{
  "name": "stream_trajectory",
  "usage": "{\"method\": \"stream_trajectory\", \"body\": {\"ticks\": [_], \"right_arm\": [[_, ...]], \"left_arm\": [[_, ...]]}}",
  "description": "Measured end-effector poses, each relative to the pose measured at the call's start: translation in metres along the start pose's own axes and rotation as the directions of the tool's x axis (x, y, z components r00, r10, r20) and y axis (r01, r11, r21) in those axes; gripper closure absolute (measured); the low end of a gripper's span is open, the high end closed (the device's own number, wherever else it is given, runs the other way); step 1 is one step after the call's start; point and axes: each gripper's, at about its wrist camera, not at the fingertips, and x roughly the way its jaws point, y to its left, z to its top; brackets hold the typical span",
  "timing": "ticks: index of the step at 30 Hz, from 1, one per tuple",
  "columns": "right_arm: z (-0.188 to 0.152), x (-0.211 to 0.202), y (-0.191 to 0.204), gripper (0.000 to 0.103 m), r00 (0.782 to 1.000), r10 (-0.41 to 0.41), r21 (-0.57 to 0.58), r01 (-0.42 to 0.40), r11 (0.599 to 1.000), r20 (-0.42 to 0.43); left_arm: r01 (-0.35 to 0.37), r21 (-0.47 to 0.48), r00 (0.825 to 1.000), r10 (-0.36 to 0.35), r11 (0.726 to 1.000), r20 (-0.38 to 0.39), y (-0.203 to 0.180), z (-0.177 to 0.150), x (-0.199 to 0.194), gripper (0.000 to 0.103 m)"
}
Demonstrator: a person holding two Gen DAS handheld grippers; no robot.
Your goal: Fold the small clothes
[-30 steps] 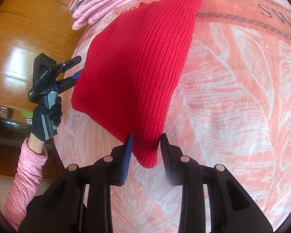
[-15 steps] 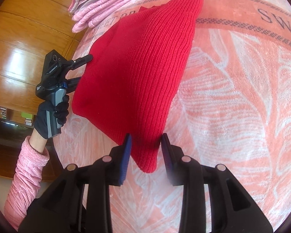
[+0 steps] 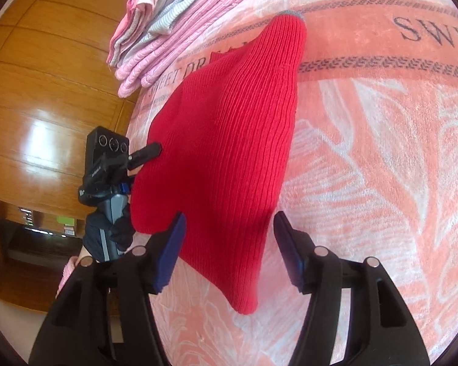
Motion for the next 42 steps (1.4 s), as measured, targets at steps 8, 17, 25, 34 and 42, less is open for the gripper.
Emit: {"method": "stream_trajectory", "body": {"ticks": [8,17,25,34,42], "right_arm": [[0.027,0.038,-0.036,0.039,0.987,0.156,0.151,-0.161,0.975,0.045],[0.008,-0.013,-0.013,0.056,0.993,0.108,0.002,-0.108,0.994,0.055],[-0.048,-0.124,-0.050,0.057,0.994,0.075,0.021,-0.077,0.997,0.077],[-0.105,-0.113,-0.151,0.052,0.998,0.055,0.206,-0.059,0.977,0.023],[-0.099,-0.147,-0.131,0.045,0.995,0.007,0.092,-0.016,0.996,0.099]], "left_arm": [[0.026,-0.050,1.000,-0.025,0.998,0.018,0.011,0.005,0.007,0.067],[0.171,-0.021,0.985,-0.170,0.985,0.037,-0.015,-0.017,0.008,0.073],[0.266,0.028,0.963,-0.265,0.964,-0.048,-0.093,-0.082,0.070,0.073],[0.138,0.043,0.976,-0.129,0.989,-0.173,-0.085,-0.138,0.146,0.072],[0.081,0.128,0.980,-0.056,0.988,-0.191,-0.102,-0.115,0.115,0.062]]}}
